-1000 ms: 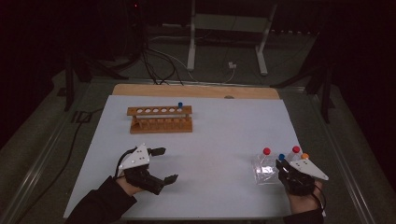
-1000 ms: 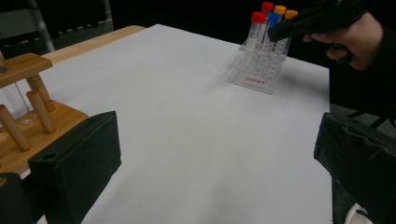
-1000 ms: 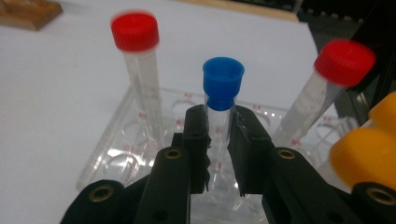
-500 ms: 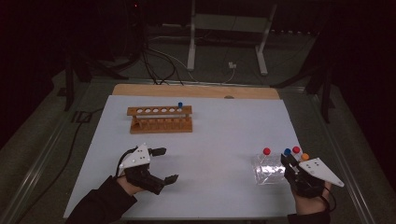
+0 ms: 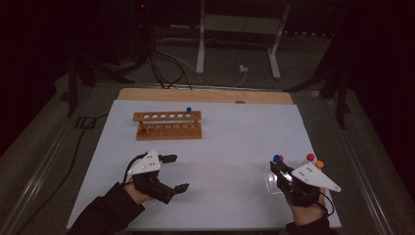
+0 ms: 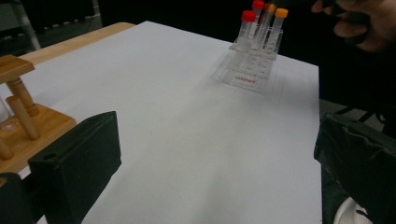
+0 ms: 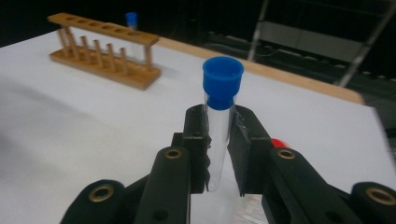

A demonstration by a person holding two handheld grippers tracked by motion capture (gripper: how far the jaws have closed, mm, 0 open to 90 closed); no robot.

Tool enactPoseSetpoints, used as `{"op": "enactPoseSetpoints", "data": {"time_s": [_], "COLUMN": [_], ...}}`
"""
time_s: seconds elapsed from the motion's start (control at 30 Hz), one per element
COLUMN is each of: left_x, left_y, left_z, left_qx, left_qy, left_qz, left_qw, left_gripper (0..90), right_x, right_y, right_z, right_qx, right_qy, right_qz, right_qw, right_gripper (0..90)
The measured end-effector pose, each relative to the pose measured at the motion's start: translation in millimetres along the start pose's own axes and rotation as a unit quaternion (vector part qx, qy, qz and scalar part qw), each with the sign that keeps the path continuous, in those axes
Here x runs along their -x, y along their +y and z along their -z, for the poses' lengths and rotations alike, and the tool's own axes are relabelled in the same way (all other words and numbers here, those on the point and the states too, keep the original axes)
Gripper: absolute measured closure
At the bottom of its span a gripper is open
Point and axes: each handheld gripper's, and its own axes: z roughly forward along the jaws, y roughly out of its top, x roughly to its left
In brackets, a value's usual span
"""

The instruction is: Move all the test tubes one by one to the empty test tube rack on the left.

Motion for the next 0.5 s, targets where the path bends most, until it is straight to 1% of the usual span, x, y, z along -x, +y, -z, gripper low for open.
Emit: {"op": "enactPoseSetpoints", "data": {"time_s": [0.23,0.27,0.43,0.5], "left_x": [-3.8,-4.1,-4.9,-4.7], "left_y": [5.7,6.6,13.8,17.2], "left_z": [-8.3,-9.1,-15.0,-17.7], "left_qx": [-0.007,-0.008,-0.008,-0.013], "left_qy": [-0.011,-0.012,-0.025,-0.032], "left_qz": [-0.001,-0.002,-0.002,-0.003], "left_qw": [0.9999,0.9999,0.9997,0.9994], "left_gripper": [1.5,1.5,1.5,1.6], "right_x": [-16.7,-20.2,-32.7,-37.2], "right_y": [-0.3,-0.1,1.1,1.4], "right_z": [-22.9,-26.1,-34.5,-37.3], "right_qx": [-0.019,-0.020,-0.027,-0.029], "right_qy": [0.040,0.046,0.069,0.076], "right_qz": [0.009,0.014,0.020,0.025], "right_qw": [0.9990,0.9986,0.9970,0.9964], "right_gripper": [76.5,76.5,76.5,76.5]}}
